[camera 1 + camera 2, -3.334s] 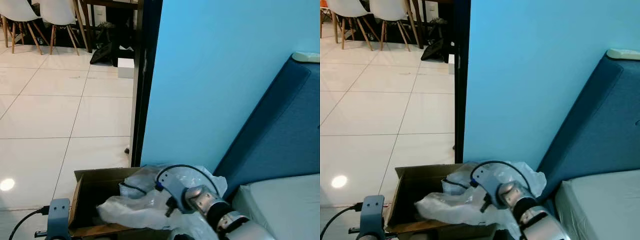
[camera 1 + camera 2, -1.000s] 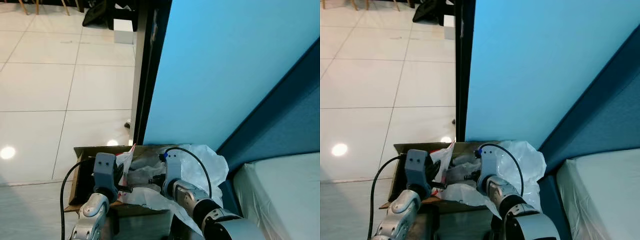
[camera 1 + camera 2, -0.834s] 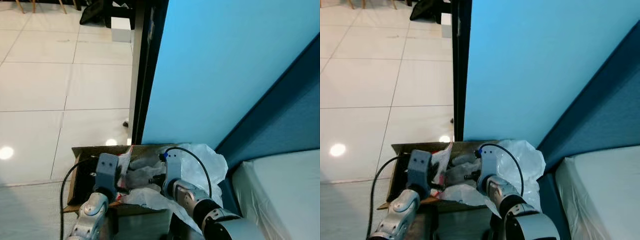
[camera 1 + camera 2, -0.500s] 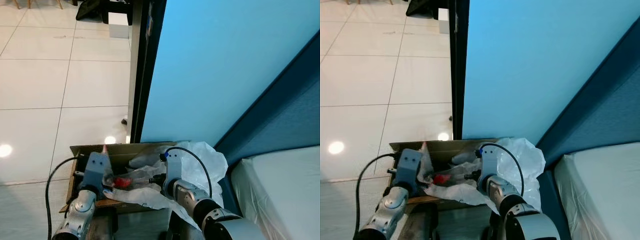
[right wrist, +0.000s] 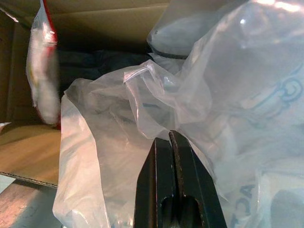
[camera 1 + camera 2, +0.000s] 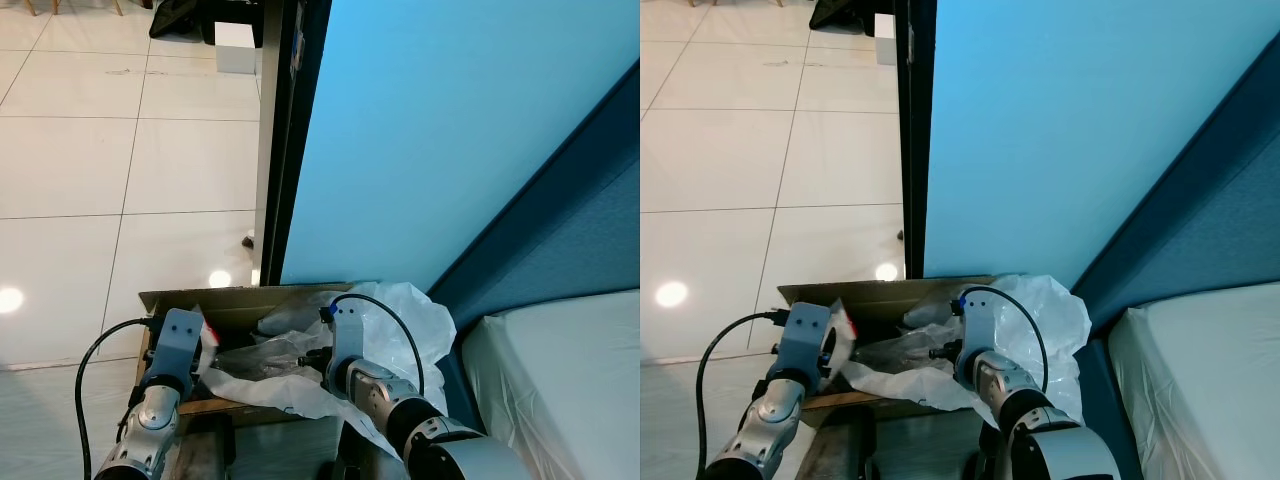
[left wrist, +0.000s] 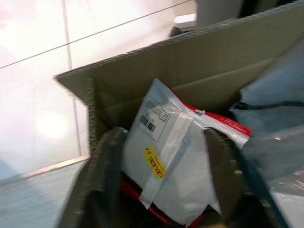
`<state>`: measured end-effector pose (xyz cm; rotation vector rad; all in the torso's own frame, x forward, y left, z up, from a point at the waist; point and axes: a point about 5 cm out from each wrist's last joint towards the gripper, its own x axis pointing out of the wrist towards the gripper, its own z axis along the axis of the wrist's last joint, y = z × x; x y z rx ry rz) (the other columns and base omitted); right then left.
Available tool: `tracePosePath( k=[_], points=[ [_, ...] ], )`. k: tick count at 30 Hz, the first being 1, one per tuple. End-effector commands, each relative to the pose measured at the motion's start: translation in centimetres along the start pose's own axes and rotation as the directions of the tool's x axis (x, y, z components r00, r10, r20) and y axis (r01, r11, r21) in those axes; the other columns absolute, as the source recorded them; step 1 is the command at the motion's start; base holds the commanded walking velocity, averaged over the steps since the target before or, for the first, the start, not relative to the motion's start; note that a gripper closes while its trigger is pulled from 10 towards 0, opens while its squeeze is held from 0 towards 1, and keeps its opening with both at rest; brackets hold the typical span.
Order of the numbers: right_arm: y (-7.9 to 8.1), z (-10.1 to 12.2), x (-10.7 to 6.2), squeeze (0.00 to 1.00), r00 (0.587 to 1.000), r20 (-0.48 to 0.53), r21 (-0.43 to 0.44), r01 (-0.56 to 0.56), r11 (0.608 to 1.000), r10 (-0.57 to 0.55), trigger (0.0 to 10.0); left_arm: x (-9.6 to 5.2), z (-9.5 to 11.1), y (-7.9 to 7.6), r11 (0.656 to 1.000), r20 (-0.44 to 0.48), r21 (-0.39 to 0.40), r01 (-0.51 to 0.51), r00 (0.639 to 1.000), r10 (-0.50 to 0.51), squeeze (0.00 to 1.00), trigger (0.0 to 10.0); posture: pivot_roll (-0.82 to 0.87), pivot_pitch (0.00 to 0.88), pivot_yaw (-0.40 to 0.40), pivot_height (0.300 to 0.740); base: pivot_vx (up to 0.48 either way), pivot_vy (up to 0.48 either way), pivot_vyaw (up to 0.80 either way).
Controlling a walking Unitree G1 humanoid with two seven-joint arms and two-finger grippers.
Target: Clean up the room
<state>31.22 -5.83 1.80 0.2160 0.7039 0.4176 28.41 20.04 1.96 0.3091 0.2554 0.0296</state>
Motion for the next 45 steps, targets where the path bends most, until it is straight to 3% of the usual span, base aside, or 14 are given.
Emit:
tracePosePath(
  k=[1, 2, 9, 12, 13, 15, 16, 17, 18, 21, 32, 35, 40, 45],
  points=[
    [3.9, -1.1, 0.8, 0.00, 0.996, -0.024, 0.030, -0.089, 0.996, 0.090, 10.0, -0.4, -0.5, -0.7, 0.997, -0.008, -0.023, 0.073, 0.997, -0.073, 0.99, 10.0, 0.12, 0.241, -0.180, 0.620, 0.000, 0.000, 0.00],
    [3.9, -1.0, 0.8, 0.00, 0.996, -0.022, 0.032, -0.090, 0.995, 0.091, 10.0, -0.4, -0.1, -1.1, 0.992, 0.020, -0.040, 0.119, 0.993, -0.118, 0.00, 10.0, 0.12, 0.240, -0.179, 0.620, 0.000, 0.000, 0.00],
    [4.1, -1.0, 0.9, 0.00, 0.995, -0.021, 0.035, -0.095, 0.995, 0.096, 10.0, -0.5, 2.2, -2.1, 0.965, 0.159, -0.055, 0.257, 0.956, -0.246, 0.00, 10.0, 0.14, 0.236, -0.179, 0.620, 0.000, 0.000, 0.00],
    [4.2, -1.0, 0.9, 0.00, 0.994, -0.021, 0.039, -0.103, 0.994, 0.103, 10.0, -1.3, 3.8, -4.0, 0.915, 0.252, -0.040, 0.402, 0.890, -0.380, 0.00, 10.0, 0.14, 0.232, -0.177, 0.620, 0.000, 0.000, 0.00],
    [4.2, -1.0, 0.9, 0.00, 0.994, -0.021, 0.039, -0.103, 0.994, 0.103, 10.0, -1.3, 3.8, -4.0, 0.915, 0.252, -0.040, 0.402, 0.890, -0.380, 0.00, 10.0, 0.14, 0.232, -0.177, 0.620, 0.000, 0.000, 0.00],
    [4.4, -1.0, 0.9, 0.07, 0.993, -0.014, 0.053, -0.118, 0.992, 0.119, 10.0, -2.3, 4.0, -6.1, 0.858, 0.260, 0.041, 0.512, 0.824, -0.504, 0.00, 10.0, 0.14, 0.232, -0.177, 0.620, 0.000, 0.000, 0.00],
    [4.4, -1.0, 0.9, 0.07, 0.993, -0.014, 0.053, -0.118, 0.992, 0.119, 10.0, -2.3, 4.0, -6.1, 0.858, 0.260, 0.041, 0.512, 0.824, -0.504, 0.00, 10.0, 0.14, 0.232, -0.177, 0.620, 0.000, 0.000, 0.00],
    [4.6, -0.7, 0.9, 1.00, 0.991, 0.002, 0.076, -0.134, 0.988, 0.134, 10.0, -3.3, 3.6, -8.2, 0.782, 0.226, 0.155, 0.604, 0.749, -0.623, 0.00, 10.0, 0.14, 0.228, -0.175, 0.620, 0.000, 0.000, 0.00],
    [4.6, -0.5, 0.9, 1.00, 0.990, 0.011, 0.088, -0.140, 0.986, 0.140, 10.0, -3.8, 3.2, -9.0, 0.743, 0.200, 0.207, 0.637, 0.716, -0.669, 0.00, 10.0, 0.14, 0.228, -0.175, 0.620, 0.000, 0.000, 0.00],
    [4.6, 0.2, 0.9, 1.00, 0.989, 0.043, 0.145, -0.145, 0.979, 0.140, 10.0, -4.5, 2.7, -10.3, 0.696, 0.167, 0.257, 0.671, 0.678, -0.716, 0.00, 10.0, 0.14, 0.227, -0.168, 0.620, 0.000, 0.000, 0.00],
    [4.5, 2.2, 0.8, 1.00, 0.978, 0.122, 0.239, -0.196, 0.951, 0.170, 10.0, -4.9, 2.4, -10.8, 0.666, 0.147, 0.262, 0.698, 0.653, -0.743, 0.00, 10.0, 0.13, 0.223, -0.155, 0.620, 0.000, 0.000, 0.00],
    [3.5, 3.6, 0.6, 1.00, 0.973, 0.183, 0.272, -0.185, 0.944, 0.138, 10.0, -5.2, 2.8, -10.6, 0.625, 0.145, 0.289, 0.725, 0.612, -0.777, 0.00, 10.0, 0.12, 0.218, -0.141, 0.620, 0.000, 0.000, 0.00],
    [3.0, 4.4, 0.4, 1.00, 0.968, 0.217, 0.302, -0.187, 0.935, 0.123, 10.0, -5.3, 2.9, -10.7, 0.604, 0.138, 0.320, 0.730, 0.595, -0.792, 0.00, 10.0, 0.12, 0.215, -0.135, 0.620, 0.000, 0.000, 0.00],
    [1.6, 6.7, -0.2, 1.00, 0.948, 0.306, 0.371, -0.202, 0.906, 0.085, 10.0, -5.7, 2.8, -11.3, 0.544, 0.113, 0.381, 0.748, 0.546, -0.830, 0.00, 10.0, 0.11, 0.209, -0.123, 0.620, 0.000, 0.000, 0.00]
  ],
)
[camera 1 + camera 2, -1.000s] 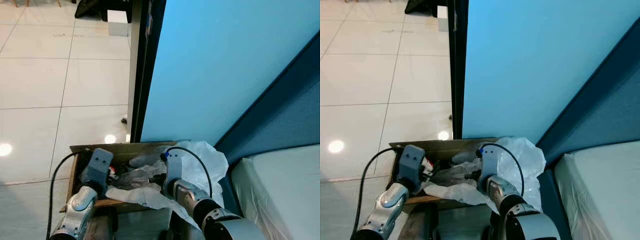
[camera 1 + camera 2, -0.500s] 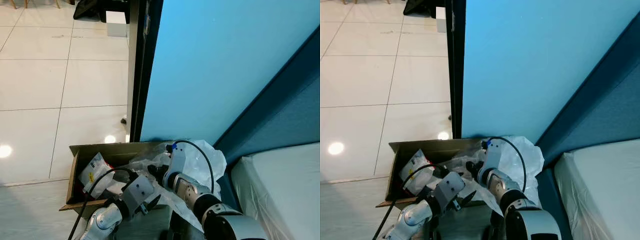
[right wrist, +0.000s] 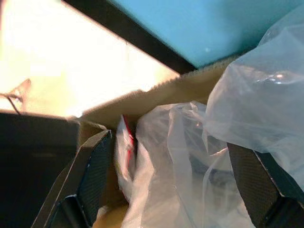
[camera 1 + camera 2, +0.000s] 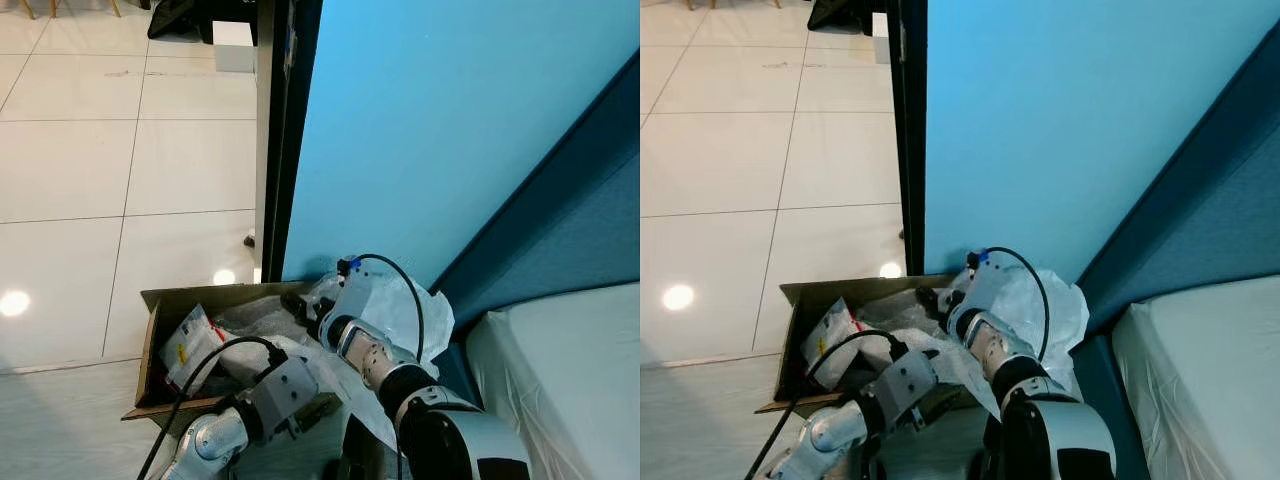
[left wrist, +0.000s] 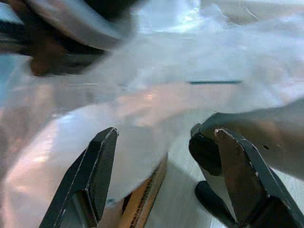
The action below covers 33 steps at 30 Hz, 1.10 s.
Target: Clean up the room
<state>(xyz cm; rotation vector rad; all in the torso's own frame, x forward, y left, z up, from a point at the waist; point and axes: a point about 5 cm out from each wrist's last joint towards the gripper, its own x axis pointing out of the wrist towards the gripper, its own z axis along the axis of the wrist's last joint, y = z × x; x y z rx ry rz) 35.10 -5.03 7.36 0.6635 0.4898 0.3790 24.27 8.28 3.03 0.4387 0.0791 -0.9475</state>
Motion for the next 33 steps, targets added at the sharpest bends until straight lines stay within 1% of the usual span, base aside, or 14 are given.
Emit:
tracePosePath(
  k=[1, 3, 5, 8, 9, 13, 15, 17, 19, 22, 25, 28, 30, 33],
  points=[
    [0.1, 0.7, 0.0, 1.00, 0.999, 0.038, 0.059, -0.009, 0.998, 0.007, 10.0, -0.1, -0.3, -1.1, 0.997, -0.014, 0.029, 0.065, 0.998, -0.064, 0.00, 10.0, 0.10, 0.209, -0.120, 0.620, 0.000, 0.000, 0.00],
    [0.1, 1.4, 0.0, 1.00, 0.998, 0.060, 0.077, -0.017, 0.997, 0.012, 10.0, 0.0, -0.4, -1.2, 0.996, -0.018, 0.039, 0.079, 0.997, -0.079, 0.00, 10.0, 0.10, 0.207, -0.116, 0.620, 0.000, 0.000, 0.00],
    [-0.1, 2.0, -0.1, 0.86, 0.997, 0.070, 0.079, -0.028, 0.996, 0.023, 10.0, 0.1, -0.5, -1.4, 0.993, -0.029, 0.058, 0.101, 0.995, -0.100, 0.00, 10.0, 0.09, 0.204, -0.109, 0.620, 0.000, 0.000, 0.00],
    [-0.1, 2.0, -0.2, 0.85, 0.998, 0.061, 0.068, -0.034, 0.997, 0.030, 10.0, 0.1, -0.6, -1.5, 0.991, -0.035, 0.069, 0.112, 0.993, -0.110, 0.00, 10.0, 0.09, 0.204, -0.109, 0.620, 0.000, 0.000, 0.00],
    [-0.2, 1.8, -0.2, 0.80, 0.998, 0.051, 0.060, -0.033, 0.998, 0.030, 10.0, 0.2, -0.6, -1.5, 0.990, -0.039, 0.082, 0.119, 0.993, -0.116, 0.00, 10.0, 0.08, 0.203, -0.106, 0.620, 0.000, 0.000, 0.00],
    [-0.3, 1.3, -0.2, 0.80, 0.999, 0.033, 0.059, -0.030, 0.998, 0.028, 10.0, 0.3, -0.7, -1.5, 0.985, -0.057, 0.129, 0.119, 0.992, -0.113, 0.00, 10.0, 0.08, 0.203, -0.103, 0.620, 0.000, 0.000, 0.00],
    [-0.2, 0.5, -0.2, 0.80, 0.999, 0.017, 0.069, -0.034, 0.997, 0.033, 10.0, 0.4, -0.9, -1.1, 0.972, -0.084, 0.220, 0.086, 0.994, -0.068, 0.00, 10.0, 0.08, 0.202, -0.099, 0.620, 0.000, 0.000, 0.00],
    [-0.2, 0.5, -0.2, 0.80, 0.999, 0.017, 0.069, -0.034, 0.997, 0.033, 10.0, 0.4, -0.9, -1.1, 0.972, -0.084, 0.220, 0.086, 0.994, -0.068, 0.00, 10.0, 0.08, 0.202, -0.099, 0.620, 0.000, 0.000, 0.00],
    [0.0, -0.4, -0.2, 0.80, 0.999, -0.011, 0.072, -0.044, 0.996, 0.044, 10.0, 0.7, 0.0, -0.4, 0.944, -0.038, 0.330, 0.005, 0.999, 0.008, 0.00, 10.0, 0.08, 0.203, -0.096, 0.620, 0.000, 0.000, 0.00],
    [0.1, -0.9, -0.1, 0.80, 0.998, -0.030, 0.070, -0.048, 0.996, 0.050, 10.0, 0.8, 0.9, 0.0, 0.916, 0.025, 0.397, -0.054, 0.999, 0.048, 0.00, 10.0, 0.08, 0.204, -0.095, 0.620, 0.000, 0.000, 0.00],
    [0.2, -1.0, -0.1, 0.80, 0.998, -0.038, 0.070, -0.053, 0.996, 0.056, 10.0, 0.9, 0.8, -0.1, 0.893, 0.021, 0.448, -0.050, 0.999, 0.045, 0.00, 10.0, 0.09, 0.205, -0.095, 0.620, 0.000, 0.000, 0.00],
    [0.2, -1.0, -0.1, 0.80, 0.998, -0.039, 0.070, -0.054, 0.996, 0.057, 10.0, 0.9, 0.8, -0.1, 0.889, 0.021, 0.455, -0.050, 0.999, 0.045, 0.00, 10.0, 0.09, 0.205, -0.095, 0.620, 0.000, 0.000, 0.00],
    [0.8, -1.1, 0.0, 0.80, 0.996, -0.046, 0.070, -0.077, 0.995, 0.080, 10.0, 1.3, 0.0, -1.2, 0.868, -0.021, 0.496, 0.016, 1.000, -0.006, 0.00, 10.0, 0.08, 0.206, -0.096, 0.620, 0.000, 0.000, 0.00],
    [1.1, -1.2, 0.1, 0.80, 0.995, -0.048, 0.070, -0.087, 0.994, 0.090, 10.0, 1.5, -0.5, -1.8, 0.861, -0.048, 0.506, 0.050, 0.998, -0.029, 0.00, 10.0, 0.08, 0.206, -0.096, 0.620, 0.000, 0.000, 0.00]
  ],
)
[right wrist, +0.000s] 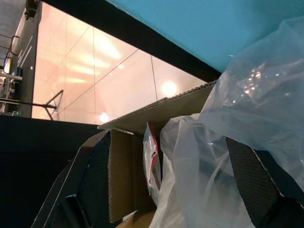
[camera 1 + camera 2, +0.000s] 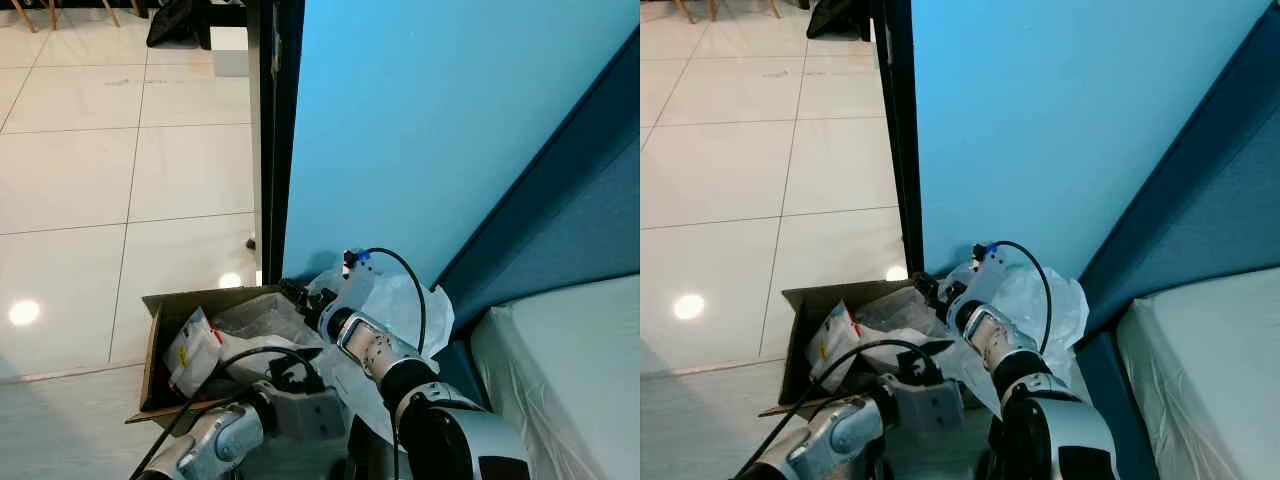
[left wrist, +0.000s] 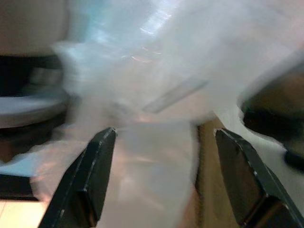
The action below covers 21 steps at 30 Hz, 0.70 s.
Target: Clean up the room
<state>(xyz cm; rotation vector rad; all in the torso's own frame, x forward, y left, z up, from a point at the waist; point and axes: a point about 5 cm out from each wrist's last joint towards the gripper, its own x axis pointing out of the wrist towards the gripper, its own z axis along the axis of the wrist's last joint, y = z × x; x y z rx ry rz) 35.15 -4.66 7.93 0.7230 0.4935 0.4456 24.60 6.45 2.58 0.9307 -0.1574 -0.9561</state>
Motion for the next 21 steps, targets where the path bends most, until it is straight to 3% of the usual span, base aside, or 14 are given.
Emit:
tracePosePath(
  k=[1, 2, 3, 8, 12, 16, 21],
  points=[
    [0.5, -1.5, 0.2, 0.80, 0.999, -0.033, 0.024, -0.020, 0.999, 0.021, 10.0, -0.1, -0.3, -2.0, 0.997, -0.016, 0.028, 0.073, 0.997, -0.072, 0.00, 10.0, 0.08, 0.206, -0.097, 0.620, 0.000, 0.000, 0.00],
    [0.5, -1.5, 0.2, 0.80, 0.999, -0.033, 0.024, -0.020, 0.999, 0.021, 10.0, -0.1, -0.3, -2.0, 0.997, -0.016, 0.028, 0.073, 0.997, -0.072, 0.00, 10.0, 0.08, 0.206, -0.097, 0.620, 0.000, 0.000, 0.00],
    [0.6, -1.4, 0.2, 0.80, 0.999, -0.032, 0.025, -0.023, 0.999, 0.024, 10.0, 0.4, -0.6, -3.0, 0.992, -0.046, 0.070, 0.104, 0.994, -0.101, 0.00, 10.0, 0.08, 0.206, -0.099, 0.620, 0.000, 0.000, 0.00],
    [0.6, -1.4, 0.2, 0.80, 0.999, -0.031, 0.026, -0.023, 0.999, 0.024, 10.0, 0.8, -1.0, -3.0, 0.989, -0.079, 0.117, 0.093, 0.993, -0.084, 0.00, 10.0, 0.08, 0.206, -0.099, 0.620, 0.000, 0.000, 0.00],
    [0.8, -1.2, 0.3, 0.80, 0.999, -0.026, 0.031, -0.037, 0.999, 0.037, 10.0, 1.7, -0.9, -1.4, 0.977, -0.086, 0.211, -0.017, 0.996, 0.036, 0.00, 10.0, 0.08, 0.206, -0.099, 0.620, 0.000, 0.000, 0.00],
    [1.1, -1.3, 0.3, 0.80, 0.998, -0.033, 0.033, -0.055, 0.998, 0.056, 10.0, 2.1, -0.9, -0.2, 0.962, -0.086, 0.254, -0.098, 0.989, 0.123, 0.00, 10.0, 0.06, 0.206, -0.101, 0.620, 0.000, 0.000, 0.00],
    [1.5, -1.7, 0.4, 0.80, 0.994, -0.056, 0.032, -0.088, 0.996, 0.089, 10.0, 2.3, -1.4, 0.2, 0.954, -0.109, 0.272, -0.123, 0.982, 0.158, 0.00, 10.0, 0.06, 0.206, -0.101, 0.620, 0.000, 0.000, 0.00]
  ],
)
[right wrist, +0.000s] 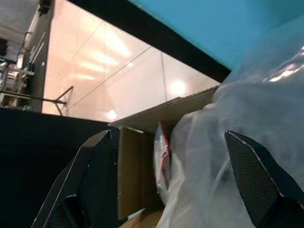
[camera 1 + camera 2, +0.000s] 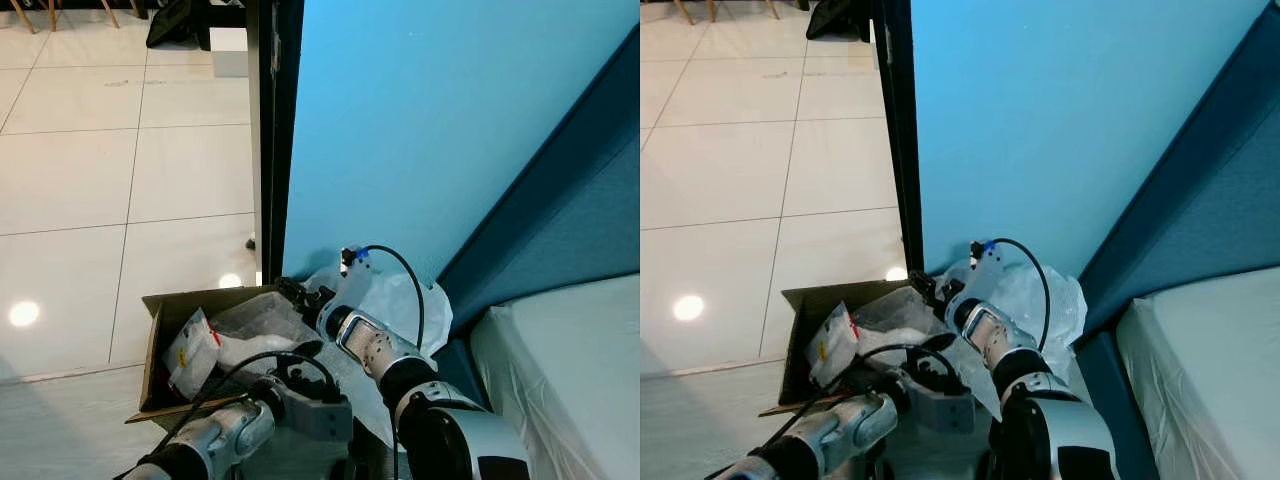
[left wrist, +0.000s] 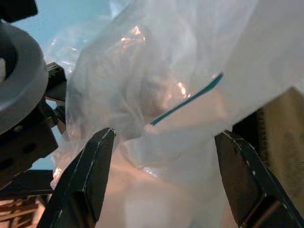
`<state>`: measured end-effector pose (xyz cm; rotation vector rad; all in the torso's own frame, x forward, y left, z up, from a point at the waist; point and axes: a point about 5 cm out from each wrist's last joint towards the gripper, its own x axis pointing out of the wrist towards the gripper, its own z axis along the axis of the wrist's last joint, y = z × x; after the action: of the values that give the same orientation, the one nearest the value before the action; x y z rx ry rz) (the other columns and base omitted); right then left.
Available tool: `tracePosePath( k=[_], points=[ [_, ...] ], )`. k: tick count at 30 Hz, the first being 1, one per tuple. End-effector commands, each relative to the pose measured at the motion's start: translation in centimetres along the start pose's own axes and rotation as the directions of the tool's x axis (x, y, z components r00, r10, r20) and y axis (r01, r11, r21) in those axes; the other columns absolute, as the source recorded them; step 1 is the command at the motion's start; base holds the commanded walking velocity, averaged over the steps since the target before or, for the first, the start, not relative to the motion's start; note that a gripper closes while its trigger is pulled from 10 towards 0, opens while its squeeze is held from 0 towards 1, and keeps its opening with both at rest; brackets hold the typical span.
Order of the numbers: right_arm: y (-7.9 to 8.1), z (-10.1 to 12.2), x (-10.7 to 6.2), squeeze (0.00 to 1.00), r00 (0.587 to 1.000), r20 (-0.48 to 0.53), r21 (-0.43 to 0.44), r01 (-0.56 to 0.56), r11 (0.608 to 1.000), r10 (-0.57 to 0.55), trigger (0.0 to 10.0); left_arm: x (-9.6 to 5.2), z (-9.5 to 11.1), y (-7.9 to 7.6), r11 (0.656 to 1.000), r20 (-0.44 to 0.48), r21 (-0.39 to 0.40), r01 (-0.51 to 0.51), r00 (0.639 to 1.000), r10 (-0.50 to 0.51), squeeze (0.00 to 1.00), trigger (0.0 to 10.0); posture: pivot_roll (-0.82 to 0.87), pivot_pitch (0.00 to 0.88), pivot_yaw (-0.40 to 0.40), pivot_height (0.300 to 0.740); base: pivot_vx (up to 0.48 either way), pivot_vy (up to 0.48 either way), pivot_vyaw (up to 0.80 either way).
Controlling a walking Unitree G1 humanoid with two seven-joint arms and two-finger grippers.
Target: Clean up the room
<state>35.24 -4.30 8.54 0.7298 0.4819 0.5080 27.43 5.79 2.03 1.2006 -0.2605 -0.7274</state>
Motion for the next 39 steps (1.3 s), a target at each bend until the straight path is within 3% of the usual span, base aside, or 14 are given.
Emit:
tracePosePath(
  k=[1, 6, 7, 8, 9, 10, 11, 14, 19, 22, 26, 29, 35, 39],
  points=[
    [1.1, -2.1, 0.4, 0.80, 0.998, -0.054, 0.035, -0.043, 0.998, 0.045, 10.0, -0.3, 0.0, -1.1, 1.000, -0.016, 0.006, 0.026, 1.000, -0.026, 0.00, 10.0, 0.06, 0.199, -0.104, 0.620, 0.000, 0.000, 0.00],
    [1.3, -2.4, 0.5, 0.78, 0.996, -0.069, 0.027, -0.062, 0.998, 0.064, 10.0, -0.5, -0.4, -1.5, 0.999, -0.042, 0.014, 0.030, 0.999, -0.029, 0.00, 10.0, 0.05, 0.197, -0.102, 0.620, 0.000, 0.000, 0.00],
    [1.3, -2.5, 0.4, 0.67, 0.995, -0.075, 0.024, -0.070, 0.997, 0.071, 10.0, -0.9, -0.8, -2.1, 0.999, -0.072, 0.017, 0.051, 0.996, -0.049, 0.00, 6.2, 0.04, 0.197, -0.101, 0.620, 0.000, 0.000, 0.00],
    [1.3, -2.5, 0.4, 0.67, 0.995, -0.075, 0.024, -0.070, 0.997, 0.071, 10.0, -0.9, -0.8, -2.1, 0.999, -0.072, 0.017, 0.051, 0.996, -0.049, 0.00, 6.2, 0.04, 0.197, -0.101, 0.620, 0.000, 0.000, 0.00],
    [1.3, -2.4, 0.4, 0.63, 0.994, -0.078, 0.022, -0.075, 0.997, 0.077, 10.0, -1.3, -1.2, -2.6, 0.997, -0.097, 0.020, 0.070, 0.993, -0.068, 0.00, 4.5, 0.04, 0.198, -0.100, 0.620, 0.000, 0.000, 0.00],
    [1.3, -2.3, 0.3, 0.24, 0.993, -0.080, 0.021, -0.084, 0.996, 0.086, 10.0, -1.8, -1.7, -3.1, 0.995, -0.127, 0.025, 0.094, 0.988, -0.090, 0.00, 0.0, 0.04, 0.198, -0.099, 0.620, 0.000, 0.000, 0.00],
    [1.3, -2.0, 0.2, 0.00, 0.991, -0.086, 0.010, -0.104, 0.994, 0.105, 10.0, -2.4, -2.3, -3.6, 0.993, -0.159, 0.024, 0.115, 0.981, -0.110, 0.00, 0.0, 0.04, 0.198, -0.099, 0.620, 0.000, 0.000, 0.00],
    [1.3, -1.7, 0.1, 0.00, 0.987, -0.093, -0.002, -0.128, 0.992, 0.127, 10.0, -2.9, -2.8, -4.1, 0.991, -0.190, 0.026, 0.129, 0.974, -0.122, 0.00, 0.0, 0.04, 0.198, -0.099, 0.620, 0.000, 0.000, 0.00],
    [-1.0, -0.1, -2.0, 0.00, 0.954, -0.286, -0.285, -0.172, 0.943, 0.088, 10.0, -4.1, -4.1, -4.5, 0.991, -0.251, 0.015, 0.129, 0.960, -0.122, 0.00, 0.0, 0.04, 0.198, -0.101, 0.620, 0.000, 0.000, 0.00],
    [-4.1, 2.6, -5.3, 0.00, 0.927, -0.374, -0.441, -0.163, 0.882, -0.015, 10.0, -5.2, -5.0, -5.0, 0.990, -0.287, 0.012, 0.141, 0.949, -0.132, 0.00, 0.0, 0.03, 0.195, -0.099, 0.620, 0.000, 0.000, 0.00],
    [-5.6, 3.9, -7.6, 0.00, 0.909, -0.411, -0.526, -0.182, 0.831, -0.061, 10.0, -5.9, -5.5, -5.3, 0.988, -0.309, 0.010, 0.152, 0.941, -0.142, 0.00, 0.0, 0.03, 0.195, -0.098, 0.620, 0.000, 0.000, 0.00],
    [-7.0, 4.8, -11.4, 0.00, 0.871, -0.476, -0.615, -0.230, 0.754, -0.123, 10.0, -7.4, -6.8, -5.6, 0.984, -0.366, 0.007, 0.178, 0.916, -0.163, 0.00, 0.0, 0.03, 0.197, -0.095, 0.620, 0.000, 0.000, 0.00],
    [-6.7, 3.5, -13.3, 0.00, 0.831, -0.537, -0.619, -0.273, 0.736, -0.144, 10.0, -9.4, -8.8, -5.8, 0.980, -0.469, -0.010, 0.201, 0.864, -0.182, 0.00, 0.0, 0.02, 0.202, -0.086, 0.620, 0.000, 0.000, 0.00],
    [-5.5, 1.7, -13.3, 0.00, 0.817, -0.568, -0.577, -0.309, 0.756, -0.100, 10.0, -11.4, -10.7, -5.7, 0.982, -0.615, -0.099, 0.160, 0.766, -0.187, 0.00, 0.0, 0.01, 0.208, -0.078, 0.620, 0.000, 0.000, 0.00]
  ],
)
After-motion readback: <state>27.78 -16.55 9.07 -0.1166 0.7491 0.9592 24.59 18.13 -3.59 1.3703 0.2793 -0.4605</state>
